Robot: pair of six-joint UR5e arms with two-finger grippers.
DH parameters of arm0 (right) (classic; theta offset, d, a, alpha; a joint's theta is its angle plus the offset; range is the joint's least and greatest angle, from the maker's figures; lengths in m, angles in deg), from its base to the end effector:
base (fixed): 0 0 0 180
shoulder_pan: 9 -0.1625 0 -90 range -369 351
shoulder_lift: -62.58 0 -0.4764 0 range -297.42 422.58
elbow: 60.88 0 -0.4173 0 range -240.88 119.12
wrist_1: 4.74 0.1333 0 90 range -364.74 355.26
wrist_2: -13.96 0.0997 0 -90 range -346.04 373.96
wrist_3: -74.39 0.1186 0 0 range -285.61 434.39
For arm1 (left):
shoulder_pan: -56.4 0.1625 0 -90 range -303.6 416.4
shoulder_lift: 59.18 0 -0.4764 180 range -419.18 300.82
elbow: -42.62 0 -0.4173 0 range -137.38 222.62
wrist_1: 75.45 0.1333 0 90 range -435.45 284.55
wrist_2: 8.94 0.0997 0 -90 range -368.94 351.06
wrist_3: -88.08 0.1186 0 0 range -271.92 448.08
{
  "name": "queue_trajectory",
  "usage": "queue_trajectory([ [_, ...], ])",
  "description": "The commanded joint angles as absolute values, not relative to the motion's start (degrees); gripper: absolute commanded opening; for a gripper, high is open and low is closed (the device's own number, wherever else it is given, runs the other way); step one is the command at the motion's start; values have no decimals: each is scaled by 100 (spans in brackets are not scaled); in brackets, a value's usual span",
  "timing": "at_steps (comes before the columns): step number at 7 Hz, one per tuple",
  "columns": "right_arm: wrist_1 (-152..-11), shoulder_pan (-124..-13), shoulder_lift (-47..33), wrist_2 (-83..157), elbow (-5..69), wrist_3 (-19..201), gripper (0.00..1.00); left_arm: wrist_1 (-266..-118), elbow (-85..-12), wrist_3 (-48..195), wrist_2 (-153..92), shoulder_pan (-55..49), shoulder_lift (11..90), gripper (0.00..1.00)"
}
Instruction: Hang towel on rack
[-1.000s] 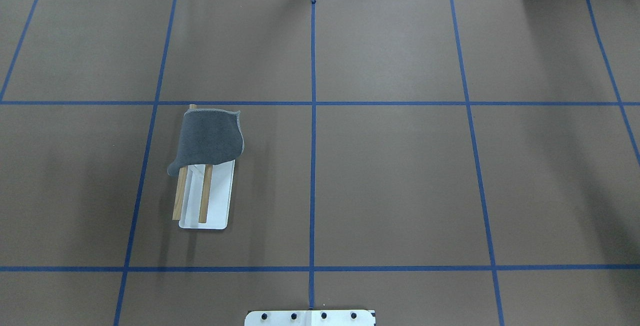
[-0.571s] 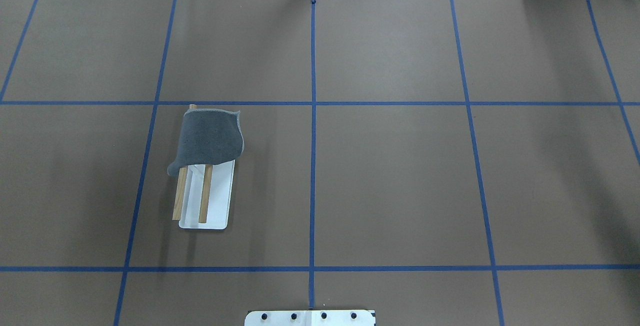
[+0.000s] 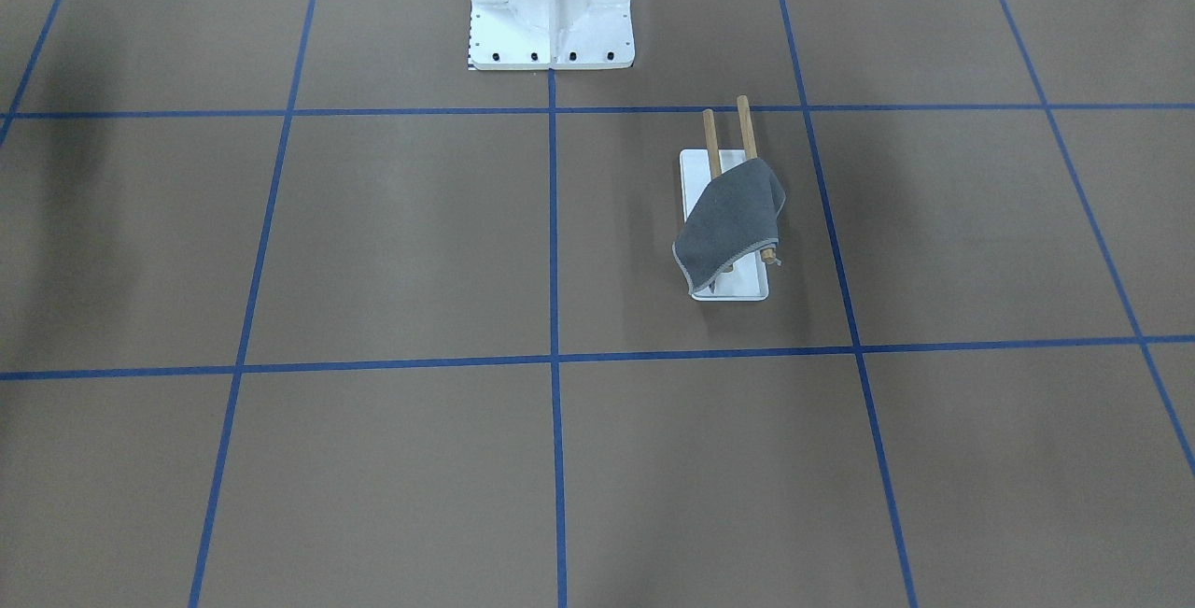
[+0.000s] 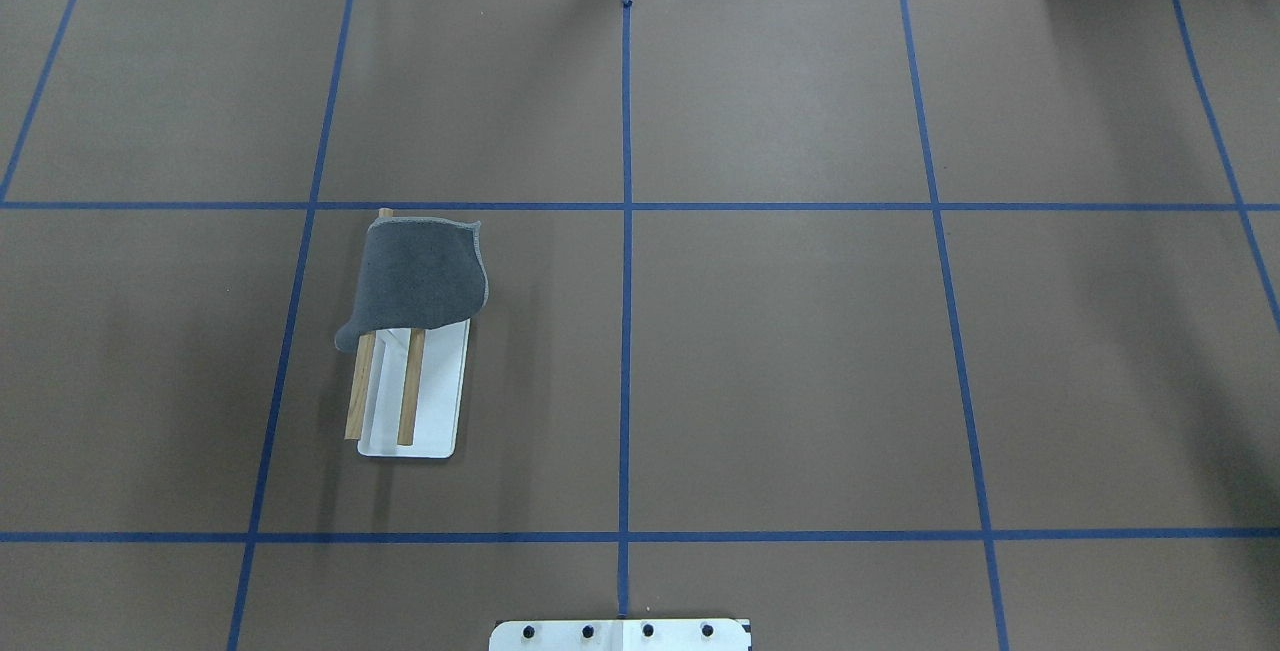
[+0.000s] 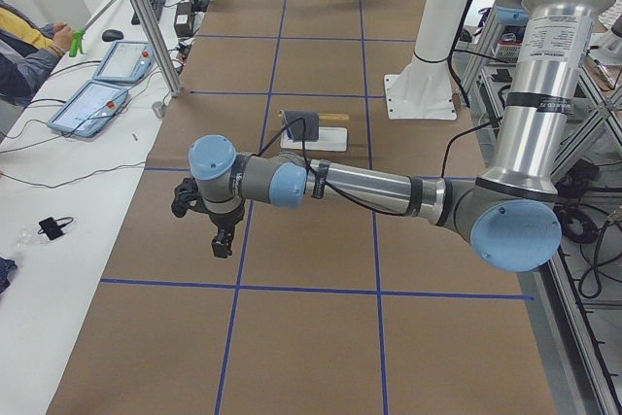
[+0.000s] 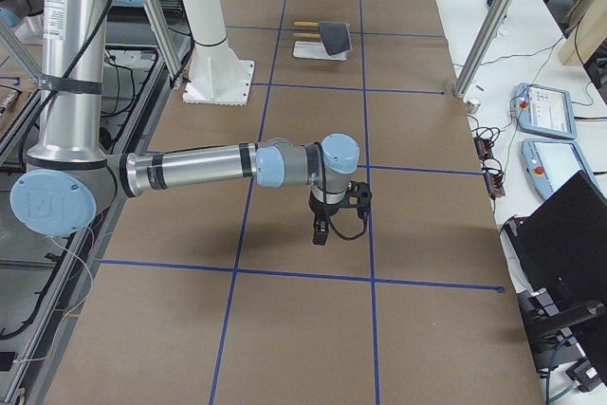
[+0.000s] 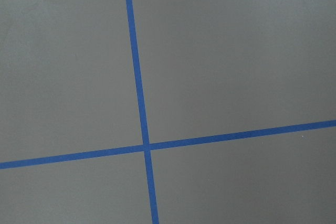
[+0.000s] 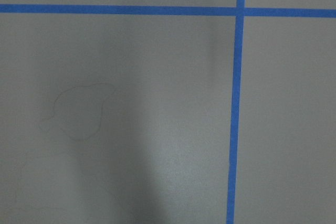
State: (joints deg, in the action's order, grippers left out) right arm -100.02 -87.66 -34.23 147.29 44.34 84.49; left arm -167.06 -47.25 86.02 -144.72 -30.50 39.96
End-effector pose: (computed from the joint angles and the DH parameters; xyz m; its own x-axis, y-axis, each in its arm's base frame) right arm -0.0397 -0.4618 0.6552 0.7293 -0.0053 0.6841 0.0695 0.9954 -0.0664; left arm -0.0157 -0.6028 0.6304 0.6907 0.1342 -0.7106 -0.0283 0.9869 0.1589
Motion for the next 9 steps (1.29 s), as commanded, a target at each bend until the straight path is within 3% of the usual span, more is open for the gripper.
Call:
queue_trajectory([
  [1,-10002,-8767,-3410,14729,4433,8449,100,-16721,-4729,8624,-14473,-3044,3996,98],
  [9,-10002,-9161,-3366,14808,4134,8449,100,-17169,-4738,8580,-14464,-2868,3943,98],
])
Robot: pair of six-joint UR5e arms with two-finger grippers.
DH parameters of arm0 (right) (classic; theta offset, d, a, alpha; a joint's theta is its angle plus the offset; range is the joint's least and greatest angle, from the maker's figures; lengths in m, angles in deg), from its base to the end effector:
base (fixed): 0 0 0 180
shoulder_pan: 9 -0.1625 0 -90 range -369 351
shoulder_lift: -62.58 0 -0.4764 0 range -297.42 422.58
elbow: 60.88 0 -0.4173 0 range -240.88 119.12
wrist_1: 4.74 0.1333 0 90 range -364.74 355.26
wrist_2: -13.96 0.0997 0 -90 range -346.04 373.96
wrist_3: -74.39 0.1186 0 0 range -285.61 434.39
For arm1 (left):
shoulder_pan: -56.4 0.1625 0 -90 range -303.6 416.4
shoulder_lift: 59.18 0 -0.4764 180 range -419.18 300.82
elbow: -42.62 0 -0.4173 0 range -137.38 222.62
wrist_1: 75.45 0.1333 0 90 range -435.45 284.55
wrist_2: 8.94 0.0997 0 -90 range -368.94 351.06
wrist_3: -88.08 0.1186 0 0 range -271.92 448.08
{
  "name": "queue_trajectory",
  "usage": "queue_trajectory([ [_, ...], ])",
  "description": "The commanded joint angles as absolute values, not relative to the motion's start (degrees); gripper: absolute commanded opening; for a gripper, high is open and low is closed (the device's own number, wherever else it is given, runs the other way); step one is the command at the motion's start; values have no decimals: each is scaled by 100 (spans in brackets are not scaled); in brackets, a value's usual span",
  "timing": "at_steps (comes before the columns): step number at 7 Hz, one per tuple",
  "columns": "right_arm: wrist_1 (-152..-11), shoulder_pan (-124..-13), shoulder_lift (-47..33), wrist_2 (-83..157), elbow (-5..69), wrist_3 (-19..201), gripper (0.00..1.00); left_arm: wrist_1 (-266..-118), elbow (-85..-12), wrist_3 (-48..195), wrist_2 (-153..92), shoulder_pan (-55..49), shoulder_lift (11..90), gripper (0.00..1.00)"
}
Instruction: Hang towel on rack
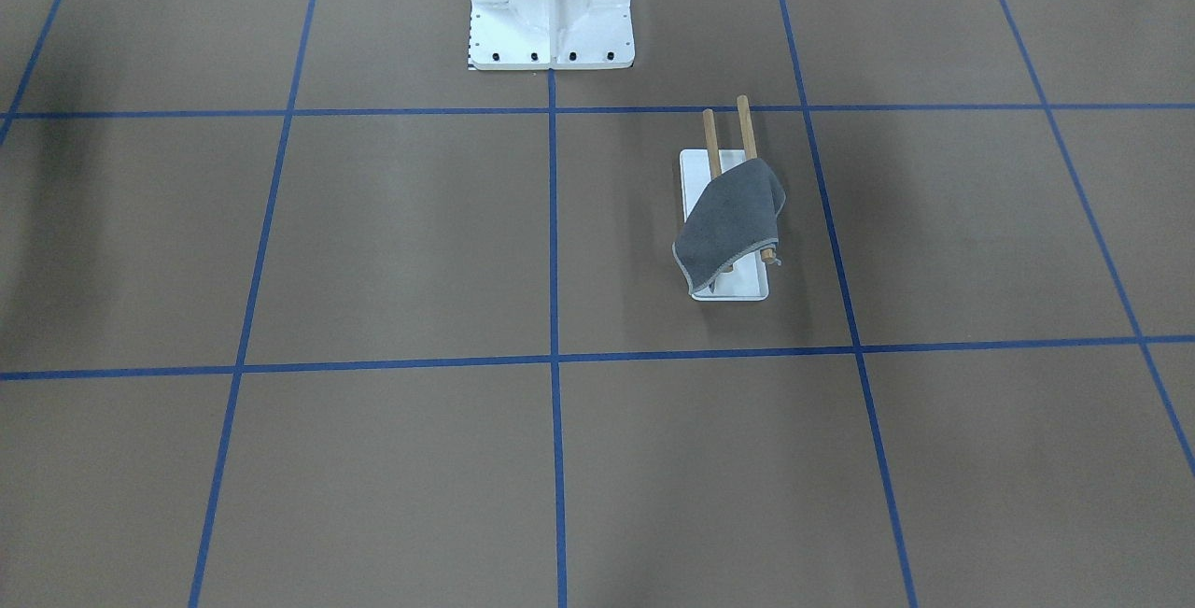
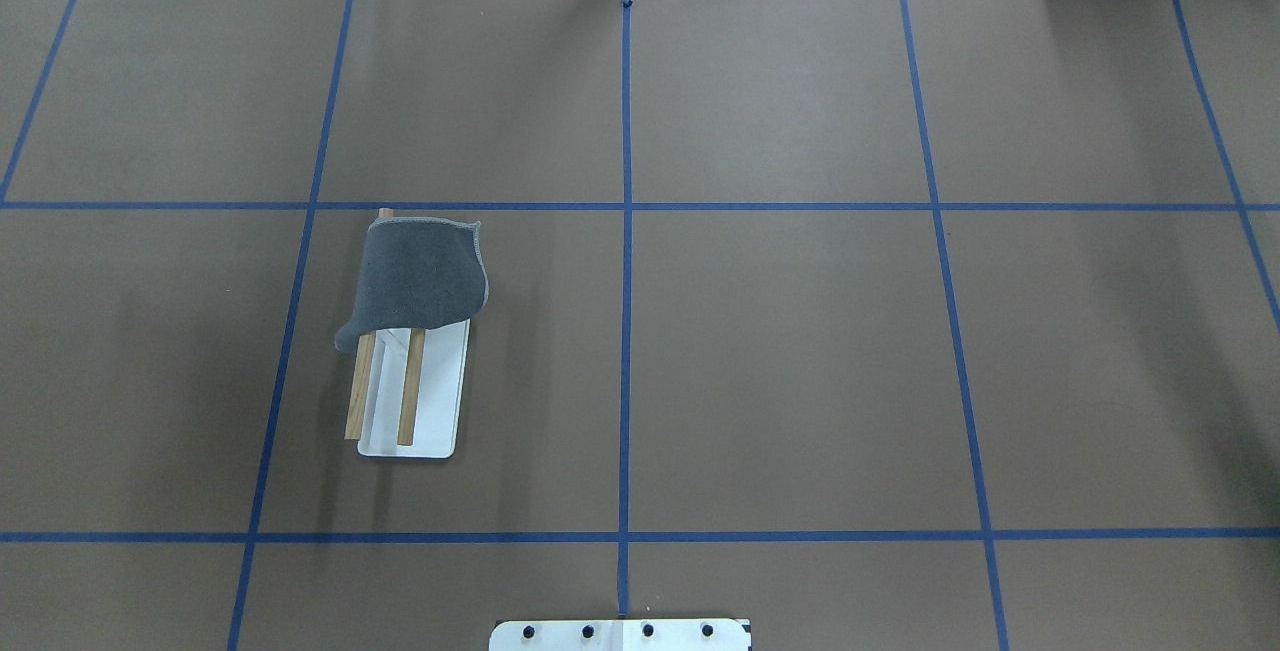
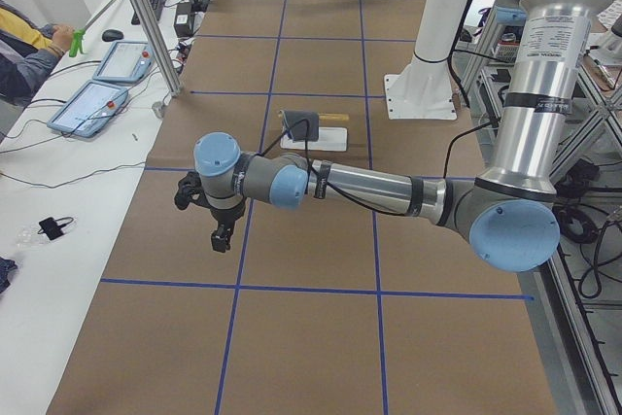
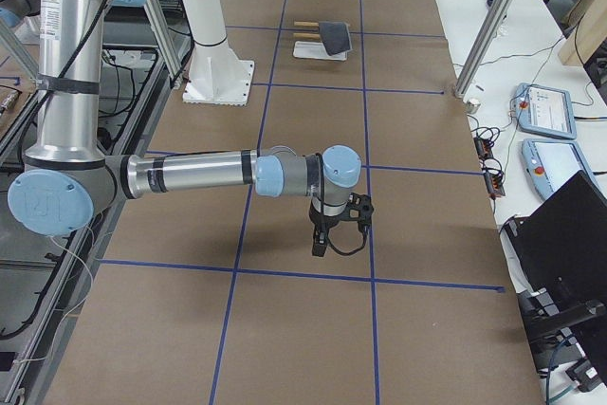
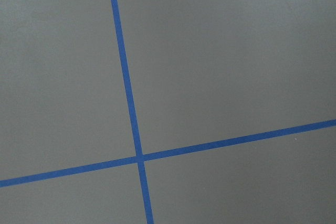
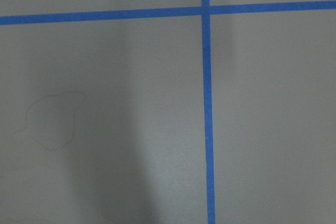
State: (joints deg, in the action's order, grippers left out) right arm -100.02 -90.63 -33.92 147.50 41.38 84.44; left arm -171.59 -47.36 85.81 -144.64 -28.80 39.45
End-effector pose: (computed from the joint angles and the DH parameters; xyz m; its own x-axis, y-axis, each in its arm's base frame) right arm -0.0162 -0.4643 0.6791 0.7307 0.0631 0.6797 0.0183 0.9935 -0.1120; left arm 0.0021 -0.6035 0.6258 0.6834 0.2017 -0.7016 -0.0539 0.9724 0.2270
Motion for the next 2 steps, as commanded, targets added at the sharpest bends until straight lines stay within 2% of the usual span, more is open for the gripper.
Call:
queue_trajectory([
  [1,-10002,-9188,-3366,14913,4125,8449,100,-17169,-4747,8580,-14464,-2868,3935,98],
  [2,-9993,-9188,-3366,14914,4108,8441,100,-17178,-4721,8580,-14464,-2868,3935,98],
])
